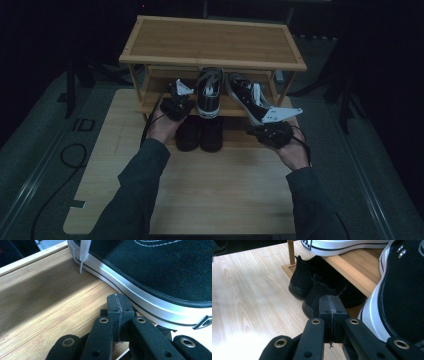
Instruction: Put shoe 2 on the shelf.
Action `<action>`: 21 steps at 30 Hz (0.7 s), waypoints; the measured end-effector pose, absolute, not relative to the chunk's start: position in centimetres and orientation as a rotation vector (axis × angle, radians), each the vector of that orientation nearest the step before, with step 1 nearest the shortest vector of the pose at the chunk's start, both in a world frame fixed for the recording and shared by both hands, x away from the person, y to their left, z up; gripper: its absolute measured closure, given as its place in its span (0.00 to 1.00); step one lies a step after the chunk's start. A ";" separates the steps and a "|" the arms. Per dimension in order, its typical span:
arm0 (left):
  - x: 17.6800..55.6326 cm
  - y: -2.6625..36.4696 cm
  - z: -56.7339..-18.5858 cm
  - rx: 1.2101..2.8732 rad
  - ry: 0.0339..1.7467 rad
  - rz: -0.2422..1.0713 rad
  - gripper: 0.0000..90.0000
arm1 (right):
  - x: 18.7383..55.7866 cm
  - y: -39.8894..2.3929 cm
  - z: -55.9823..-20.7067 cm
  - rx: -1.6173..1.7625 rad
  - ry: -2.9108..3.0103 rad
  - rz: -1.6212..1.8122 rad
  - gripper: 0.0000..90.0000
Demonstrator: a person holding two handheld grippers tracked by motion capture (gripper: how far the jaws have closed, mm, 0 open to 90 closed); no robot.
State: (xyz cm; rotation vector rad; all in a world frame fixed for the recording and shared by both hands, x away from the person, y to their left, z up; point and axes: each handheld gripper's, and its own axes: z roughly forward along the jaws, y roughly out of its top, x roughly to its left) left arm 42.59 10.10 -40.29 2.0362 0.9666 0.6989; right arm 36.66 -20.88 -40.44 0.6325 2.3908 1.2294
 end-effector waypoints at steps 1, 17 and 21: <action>42.6 10.1 -40.3 2.036 0.967 0.699 1.00 | 36.7 -20.9 -40.4 0.632 2.391 1.229 1.00; 42.6 10.1 -40.3 2.031 0.969 0.697 1.00 | 36.1 -24.2 -40.8 0.665 2.393 1.215 1.00; 42.6 10.2 -40.3 2.029 0.969 0.694 1.00 | 35.8 -25.0 -40.9 0.677 2.389 1.217 1.00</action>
